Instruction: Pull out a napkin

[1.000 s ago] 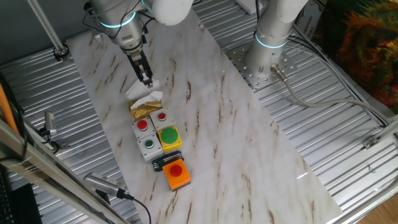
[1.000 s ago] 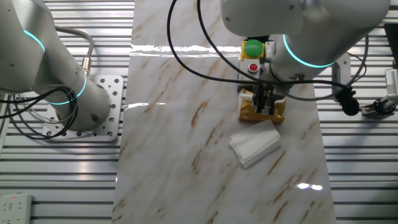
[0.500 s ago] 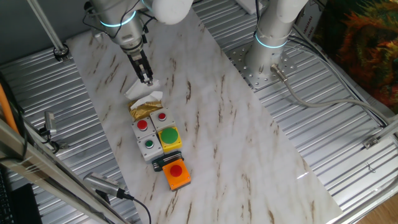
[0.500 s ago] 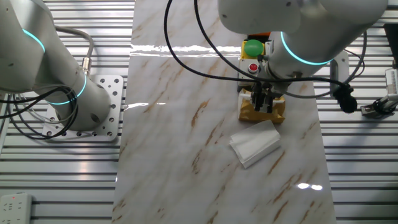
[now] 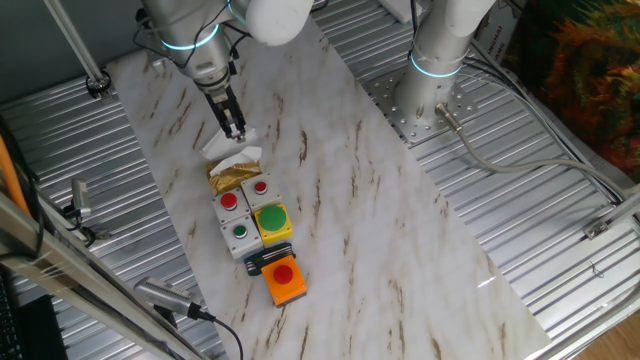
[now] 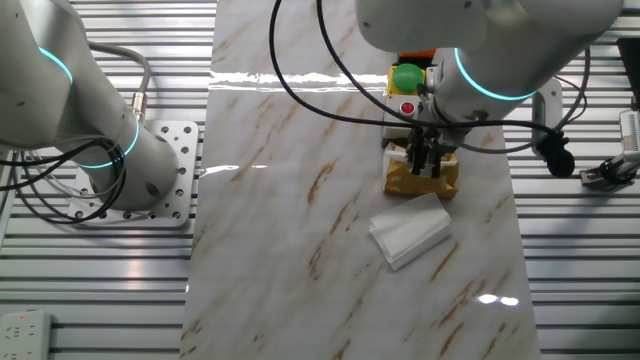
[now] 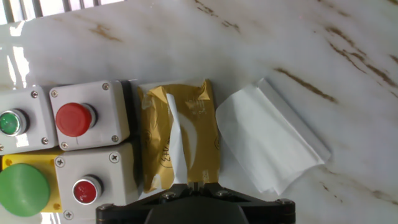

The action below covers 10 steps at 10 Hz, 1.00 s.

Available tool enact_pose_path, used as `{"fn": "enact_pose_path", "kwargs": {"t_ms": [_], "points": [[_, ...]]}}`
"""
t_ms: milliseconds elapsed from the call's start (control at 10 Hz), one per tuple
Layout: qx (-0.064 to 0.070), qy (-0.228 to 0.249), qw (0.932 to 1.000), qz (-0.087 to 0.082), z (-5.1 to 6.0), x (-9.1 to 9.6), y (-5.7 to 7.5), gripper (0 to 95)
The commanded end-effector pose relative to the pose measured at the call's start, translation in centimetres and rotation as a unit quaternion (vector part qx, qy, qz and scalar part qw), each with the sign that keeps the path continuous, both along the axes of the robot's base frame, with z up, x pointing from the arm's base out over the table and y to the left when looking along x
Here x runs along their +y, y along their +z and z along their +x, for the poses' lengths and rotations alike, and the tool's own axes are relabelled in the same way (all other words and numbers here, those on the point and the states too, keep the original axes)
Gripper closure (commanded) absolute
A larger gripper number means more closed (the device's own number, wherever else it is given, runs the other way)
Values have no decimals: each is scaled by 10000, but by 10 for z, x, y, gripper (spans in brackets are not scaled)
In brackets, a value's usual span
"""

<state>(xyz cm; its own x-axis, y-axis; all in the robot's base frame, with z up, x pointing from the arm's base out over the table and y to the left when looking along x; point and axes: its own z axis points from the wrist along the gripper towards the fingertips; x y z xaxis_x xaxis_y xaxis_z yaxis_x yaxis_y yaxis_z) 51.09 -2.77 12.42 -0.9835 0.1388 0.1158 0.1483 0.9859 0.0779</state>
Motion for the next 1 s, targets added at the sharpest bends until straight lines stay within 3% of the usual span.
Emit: {"fn": "enact_pose_path", "kwargs": {"t_ms": [100, 1000], "points": [[6, -2, 10000, 0, 1, 0, 0, 950], [17, -18, 10000, 19, 9, 6, 2, 950]]}}
